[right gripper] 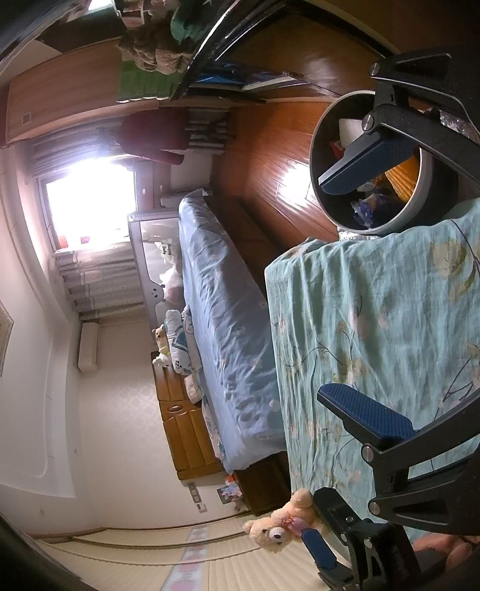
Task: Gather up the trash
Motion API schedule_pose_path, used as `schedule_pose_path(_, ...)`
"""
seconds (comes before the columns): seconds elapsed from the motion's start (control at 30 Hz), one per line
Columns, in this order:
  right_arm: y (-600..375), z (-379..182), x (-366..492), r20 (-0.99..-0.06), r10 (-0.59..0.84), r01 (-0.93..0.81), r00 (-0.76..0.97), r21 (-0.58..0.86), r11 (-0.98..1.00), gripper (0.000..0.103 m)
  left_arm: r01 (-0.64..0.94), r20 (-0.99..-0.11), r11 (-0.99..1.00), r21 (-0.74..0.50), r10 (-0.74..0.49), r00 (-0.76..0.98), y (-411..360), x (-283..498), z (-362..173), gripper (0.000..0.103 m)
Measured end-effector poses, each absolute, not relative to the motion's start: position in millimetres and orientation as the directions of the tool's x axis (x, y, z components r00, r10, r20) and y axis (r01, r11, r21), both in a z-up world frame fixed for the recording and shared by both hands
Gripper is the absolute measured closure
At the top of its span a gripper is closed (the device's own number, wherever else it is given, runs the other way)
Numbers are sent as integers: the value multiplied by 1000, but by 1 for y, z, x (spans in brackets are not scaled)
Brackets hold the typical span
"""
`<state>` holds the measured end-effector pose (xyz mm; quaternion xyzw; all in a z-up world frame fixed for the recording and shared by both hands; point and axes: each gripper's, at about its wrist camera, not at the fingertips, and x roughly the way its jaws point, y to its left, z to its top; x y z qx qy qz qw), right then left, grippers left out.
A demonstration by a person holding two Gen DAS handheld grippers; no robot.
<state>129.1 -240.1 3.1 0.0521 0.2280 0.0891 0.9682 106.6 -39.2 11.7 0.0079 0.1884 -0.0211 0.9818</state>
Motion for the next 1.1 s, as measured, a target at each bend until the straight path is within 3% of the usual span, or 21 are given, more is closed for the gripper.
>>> schedule_pose_path(1.1, -238, 4, 127, -432, 202, -154, 879, 144, 978, 0, 55, -369, 998, 2, -50, 928, -38, 107, 10, 1)
